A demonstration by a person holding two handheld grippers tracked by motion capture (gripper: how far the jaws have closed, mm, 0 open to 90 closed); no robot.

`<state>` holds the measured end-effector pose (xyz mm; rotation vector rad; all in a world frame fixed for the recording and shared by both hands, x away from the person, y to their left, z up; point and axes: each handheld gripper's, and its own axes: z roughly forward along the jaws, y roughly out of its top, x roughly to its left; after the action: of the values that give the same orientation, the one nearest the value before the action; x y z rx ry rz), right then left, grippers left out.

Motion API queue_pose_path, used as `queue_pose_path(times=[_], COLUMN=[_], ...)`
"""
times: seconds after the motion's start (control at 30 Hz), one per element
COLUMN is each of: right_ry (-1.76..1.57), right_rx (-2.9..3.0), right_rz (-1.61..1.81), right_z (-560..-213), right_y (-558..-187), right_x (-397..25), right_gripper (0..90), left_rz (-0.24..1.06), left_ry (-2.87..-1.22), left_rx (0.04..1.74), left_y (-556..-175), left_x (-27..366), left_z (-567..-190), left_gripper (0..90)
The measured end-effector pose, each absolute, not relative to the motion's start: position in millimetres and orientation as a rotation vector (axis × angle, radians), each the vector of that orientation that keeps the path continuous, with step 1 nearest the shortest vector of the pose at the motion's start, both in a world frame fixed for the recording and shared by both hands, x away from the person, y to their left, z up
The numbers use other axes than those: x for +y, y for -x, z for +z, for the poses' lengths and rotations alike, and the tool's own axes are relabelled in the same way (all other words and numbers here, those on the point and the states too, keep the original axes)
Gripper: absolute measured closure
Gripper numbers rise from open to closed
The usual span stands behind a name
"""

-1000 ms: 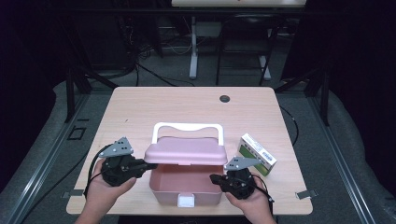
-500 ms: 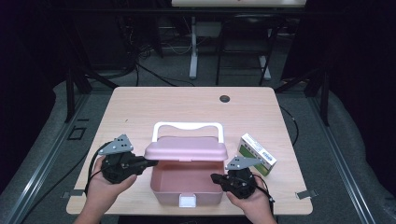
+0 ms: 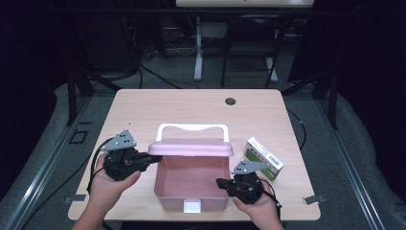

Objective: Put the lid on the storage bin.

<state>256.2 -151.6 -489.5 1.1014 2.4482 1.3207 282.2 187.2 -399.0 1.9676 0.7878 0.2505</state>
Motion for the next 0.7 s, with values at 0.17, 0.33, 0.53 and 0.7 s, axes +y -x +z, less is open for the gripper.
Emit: queue_pose_path(times=[0.17,0.33,0.53,0.7], right_ry=[-1.101,-1.101,-1.102,-1.104], right_rx=[2.447,2.449,2.450,2.450], right_rz=[1.320,1.321,1.324,1.326], right_z=[-489.5,-489.5,-489.6,-489.6], right_y=[-256.1,-256.2,-256.4,-256.4], right_x=[-151.5,-151.6,-151.8,-151.8], right_gripper=[89.9,89.9,89.8,89.8], left_rz=[0.257,0.260,0.263,0.267], left_ry=[-1.970,-1.975,-1.971,-1.971], left_rx=[0.787,0.789,0.792,0.794], left_y=[-285.8,-288.8,-291.8,-294.6], left_x=[186.7,186.6,186.3,186.2], left_z=[-395.6,-393.2,-391.2,-389.3], left_gripper=[89.5,89.5,89.5,89.5])
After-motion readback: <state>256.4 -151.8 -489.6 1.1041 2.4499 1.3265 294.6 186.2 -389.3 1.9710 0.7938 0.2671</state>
